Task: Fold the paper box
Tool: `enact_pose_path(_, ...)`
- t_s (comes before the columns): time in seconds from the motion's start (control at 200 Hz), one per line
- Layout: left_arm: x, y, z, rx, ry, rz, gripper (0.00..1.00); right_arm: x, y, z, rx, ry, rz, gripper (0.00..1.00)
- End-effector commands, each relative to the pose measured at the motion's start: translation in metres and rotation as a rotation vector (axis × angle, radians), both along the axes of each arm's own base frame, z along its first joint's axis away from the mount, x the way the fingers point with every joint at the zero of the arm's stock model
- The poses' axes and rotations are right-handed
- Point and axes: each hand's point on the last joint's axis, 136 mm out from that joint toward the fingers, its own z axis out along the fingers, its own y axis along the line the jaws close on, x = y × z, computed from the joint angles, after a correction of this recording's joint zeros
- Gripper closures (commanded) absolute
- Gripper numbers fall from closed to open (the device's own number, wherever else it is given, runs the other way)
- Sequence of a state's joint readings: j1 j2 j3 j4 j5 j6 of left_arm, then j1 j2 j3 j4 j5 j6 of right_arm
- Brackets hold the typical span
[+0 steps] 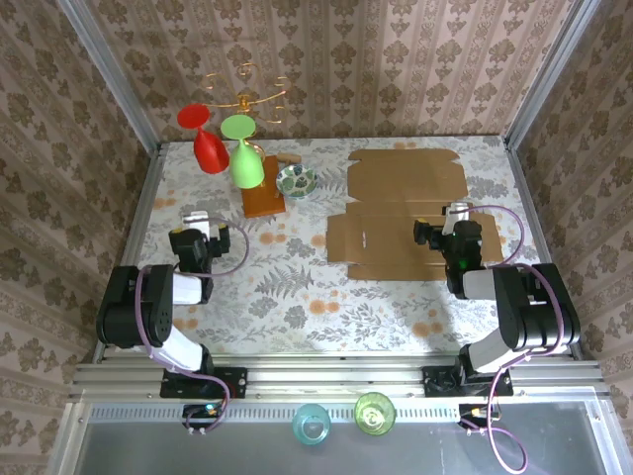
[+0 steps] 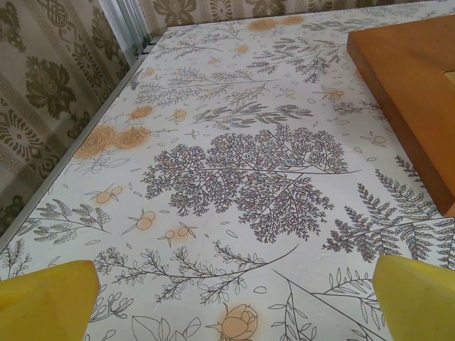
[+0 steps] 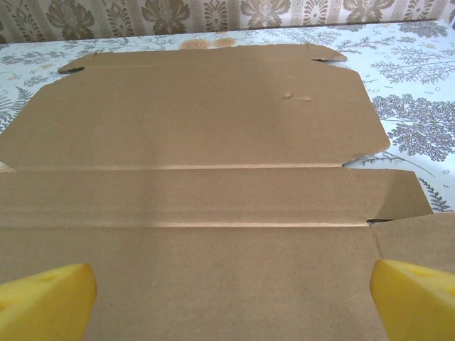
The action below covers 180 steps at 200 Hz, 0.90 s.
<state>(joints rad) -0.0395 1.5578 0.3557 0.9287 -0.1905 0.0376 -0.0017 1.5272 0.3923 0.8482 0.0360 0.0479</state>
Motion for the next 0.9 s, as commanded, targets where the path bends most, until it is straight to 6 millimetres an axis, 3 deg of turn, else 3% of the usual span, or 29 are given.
enact_pose_path(0.0,0.007,0.000,0.014,0.000,-0.048,0.006,0.00,0.005,0.002,0.006,-0.008,-0.019,0.006,0.00)
enact_pose_path(0.53,0.007,-0.001,0.013,0.000,-0.046,0.005,0.00,0.005,0.002,0.006,-0.007,-0.018,0.006,0.00)
enact_pose_path(0.62,0.009,-0.011,0.012,-0.001,-0.031,-0.057,0.00,0.005,0.002,0.007,-0.007,-0.018,0.005,0.00)
enact_pose_path(0.895,0.009,-0.011,0.012,-0.001,-0.034,-0.059,0.00,0.005,0.002,0.006,-0.007,-0.019,0.005,0.00)
